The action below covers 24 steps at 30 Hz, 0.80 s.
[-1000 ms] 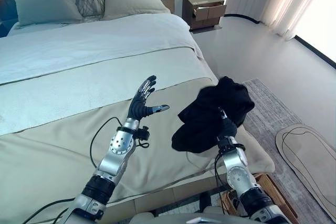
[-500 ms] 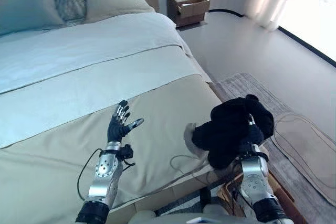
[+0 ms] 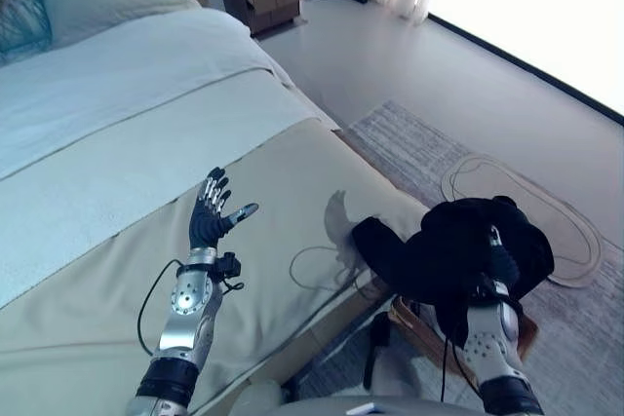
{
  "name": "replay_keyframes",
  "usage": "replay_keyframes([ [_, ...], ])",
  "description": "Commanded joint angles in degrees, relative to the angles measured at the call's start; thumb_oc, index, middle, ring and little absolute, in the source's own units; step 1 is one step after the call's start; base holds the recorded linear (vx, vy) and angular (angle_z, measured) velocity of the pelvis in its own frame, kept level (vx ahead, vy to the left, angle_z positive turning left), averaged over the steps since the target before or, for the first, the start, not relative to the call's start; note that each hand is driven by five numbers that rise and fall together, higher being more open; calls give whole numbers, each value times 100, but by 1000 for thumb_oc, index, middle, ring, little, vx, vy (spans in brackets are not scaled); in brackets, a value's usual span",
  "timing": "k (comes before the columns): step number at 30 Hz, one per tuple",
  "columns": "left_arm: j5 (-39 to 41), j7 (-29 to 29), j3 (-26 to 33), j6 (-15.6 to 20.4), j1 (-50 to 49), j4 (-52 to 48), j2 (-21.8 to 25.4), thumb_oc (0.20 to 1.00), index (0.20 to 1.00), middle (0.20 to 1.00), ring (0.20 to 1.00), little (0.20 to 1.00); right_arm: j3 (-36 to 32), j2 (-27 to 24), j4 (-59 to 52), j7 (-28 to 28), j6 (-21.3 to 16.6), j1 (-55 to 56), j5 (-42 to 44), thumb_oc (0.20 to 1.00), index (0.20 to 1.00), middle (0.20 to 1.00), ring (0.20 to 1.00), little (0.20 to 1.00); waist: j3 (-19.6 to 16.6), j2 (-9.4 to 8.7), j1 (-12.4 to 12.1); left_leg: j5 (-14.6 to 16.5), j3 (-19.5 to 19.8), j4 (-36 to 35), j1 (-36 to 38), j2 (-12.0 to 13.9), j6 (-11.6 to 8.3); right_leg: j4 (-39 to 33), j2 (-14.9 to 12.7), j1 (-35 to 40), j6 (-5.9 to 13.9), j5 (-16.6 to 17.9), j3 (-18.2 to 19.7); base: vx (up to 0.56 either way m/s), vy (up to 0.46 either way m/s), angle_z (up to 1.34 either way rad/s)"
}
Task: Pick up clothes into the bucket
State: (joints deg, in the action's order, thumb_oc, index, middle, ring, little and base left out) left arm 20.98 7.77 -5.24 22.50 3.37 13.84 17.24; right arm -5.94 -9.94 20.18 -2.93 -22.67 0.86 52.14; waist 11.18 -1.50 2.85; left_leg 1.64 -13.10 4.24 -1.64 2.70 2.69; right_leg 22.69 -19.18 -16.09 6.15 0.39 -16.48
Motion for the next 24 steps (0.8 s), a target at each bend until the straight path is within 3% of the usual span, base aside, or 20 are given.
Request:
replay_keyframes([
  [1, -80, 119, 379, 434, 84, -497, 248, 1000, 1000, 1000, 1000, 1000, -142, -203, -672, 24, -489, -477, -417, 200, 200, 200, 200, 200, -164, -74, -65, 446, 487, 221, -148, -336, -56, -387, -691, 829, 409, 696, 22, -53, -61, -28],
  [4, -136, 149, 495, 425, -41, -566, 328, 1000, 1000, 1000, 1000, 1000, -210, -247, -821, 8, -490, -470, -449, 200, 200, 200, 200, 200, -268, -177, -146, 557, 268, 321, -188, -274, -113, -675, -1111, 1092, 611, 1152, -257, 7, -105, -29],
  [7, -241, 177, 592, 428, -175, -643, 407, 1000, 1000, 1000, 1000, 1000, -300, -300, -927, 4, -489, -452, -448, 200, 200, 200, 200, 200, -359, -358, -133, 636, 41, 499, -283, -185, -198, -1217, -1358, 1188, 813, 1692, -507, 12, -207, -60],
  [11, -160, 149, 695, 456, -206, -744, 433, 1000, 1000, 1000, 1000, 1000, -373, -386, -983, -18, -423, -453, -484, 200, 200, 200, 200, 200, -319, -459, -65, 693, -42, 729, -381, 84, -373, -1875, -1251, 1082, 885, 1976, -435, 13, -252, -67],
  [15, -42, 140, 757, 518, -152, -902, 483, 1000, 1000, 1000, 1000, 1000, -414, -466, -1062, -106, -431, -487, -605, 200, 200, 200, 200, 200, -237, -539, -87, 728, -20, 1165, -636, 404, -572, -2087, -963, 1129, 885, 1670, -374, -13, -242, -46],
  [17, 115, 62, 744, 559, -142, -1024, 473, 1000, 1000, 1000, 1000, 1000, -415, -602, -1053, -217, -431, -539, -746, 200, 200, 200, 200, 200, -155, -524, -100, 670, 57, 1268, -795, 572, -684, -2050, -835, 1097, 885, 1331, -402, -36, -230, -8],
  [21, 561, -80, 680, 671, -153, -1183, 338, 1000, 1000, 1000, 1000, 1000, -461, -954, -906, -585, -507, -881, -1217, 200, 200, 200, 200, 200, 164, -313, -43, 402, 283, 1206, -1054, 924, -880, -1895, -530, 906, 760, 908, -432, -107, -207, 8],
  [22, 596, -20, 667, 720, -146, -1228, 333, 1000, 1000, 1000, 1000, 1000, -432, -1058, -869, -759, -585, -1107, -1353, 200, 200, 200, 200, 200, 315, -233, 4, 221, 321, 1084, -1204, 971, -915, -1875, -489, 704, 717, 865, -410, -166, -144, 17],
  [24, 621, 9, 663, 753, -124, -1244, 326, 1000, 1000, 1000, 1000, 1000, -402, -1099, -836, -879, -624, -1254, -1414, 200, 200, 200, 200, 200, 414, -156, 0, 170, 339, 1036, -1260, 1039, -958, -1812, -441, 571, 705, 818, -391, -136, -89, 9],
])
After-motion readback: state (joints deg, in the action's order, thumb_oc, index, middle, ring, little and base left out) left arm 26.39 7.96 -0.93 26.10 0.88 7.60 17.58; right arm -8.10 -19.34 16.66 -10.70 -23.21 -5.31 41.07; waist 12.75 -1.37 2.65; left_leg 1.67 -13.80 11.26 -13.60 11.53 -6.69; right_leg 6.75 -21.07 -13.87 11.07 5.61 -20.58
